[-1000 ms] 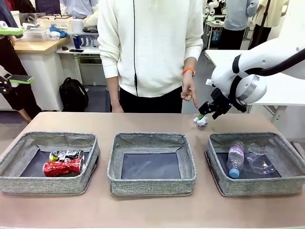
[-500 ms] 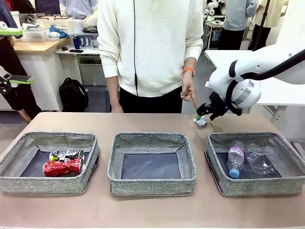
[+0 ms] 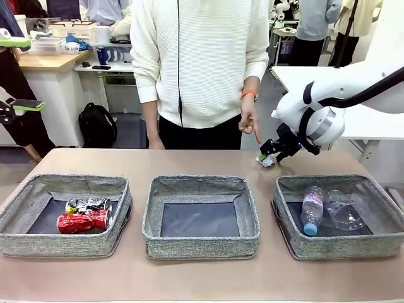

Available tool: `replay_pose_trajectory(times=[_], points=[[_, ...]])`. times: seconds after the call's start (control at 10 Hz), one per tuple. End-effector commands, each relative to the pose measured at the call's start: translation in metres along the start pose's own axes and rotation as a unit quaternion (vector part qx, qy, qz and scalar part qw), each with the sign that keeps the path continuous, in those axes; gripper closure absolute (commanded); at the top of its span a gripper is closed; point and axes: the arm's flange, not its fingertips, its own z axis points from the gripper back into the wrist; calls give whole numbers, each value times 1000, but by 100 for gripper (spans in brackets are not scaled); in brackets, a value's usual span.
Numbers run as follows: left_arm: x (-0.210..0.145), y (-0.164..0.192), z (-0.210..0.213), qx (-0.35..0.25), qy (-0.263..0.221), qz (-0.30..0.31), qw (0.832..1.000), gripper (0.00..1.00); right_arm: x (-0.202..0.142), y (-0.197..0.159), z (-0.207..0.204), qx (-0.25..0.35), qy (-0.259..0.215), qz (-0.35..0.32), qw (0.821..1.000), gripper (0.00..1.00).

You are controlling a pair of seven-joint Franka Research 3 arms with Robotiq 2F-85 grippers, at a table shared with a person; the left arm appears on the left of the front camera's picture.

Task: Sort the waste into the appropriate baskets.
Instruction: Pick up the waste item pointed out by the person.

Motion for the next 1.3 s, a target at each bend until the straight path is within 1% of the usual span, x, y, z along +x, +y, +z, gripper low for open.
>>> replay_pose_trajectory(times=[0.0, 0.2, 0.3, 0.4, 0.5, 0.7, 1.0, 1.1, 1.2], points=[[-1, 1, 3, 1, 6, -10, 1000, 0, 3, -3, 1, 10, 3, 0, 1000, 100], [-1, 1, 3, 1, 6, -10, 1000, 0, 4, -4, 1, 11, 5, 0, 1000, 100], [-1, 1, 3, 1, 6, -10, 1000, 0, 4, -5, 1, 11, 5, -1, 1000, 83], [-1, 1, 3, 1, 6, -10, 1000, 0, 3, -5, 1, 11, 8, -1, 1000, 96], [-1, 1, 3, 1, 6, -10, 1000, 0, 3, -5, 1, 12, 11, -3, 1000, 100], [-1, 1, 3, 1, 6, -10, 1000, 0, 2, -6, 4, 17, 13, -8, 1000, 100], [-1, 1, 3, 1, 6, -10, 1000, 0, -1, -11, 29, 13, 0, -33, 999, 100], [-1, 1, 3, 1, 6, -10, 1000, 0, -3, -12, 46, 2, -3, -54, 999, 100], [-1, 1, 3, 1, 6, -10, 1000, 0, -6, -8, 75, -7, -8, -99, 995, 100]])
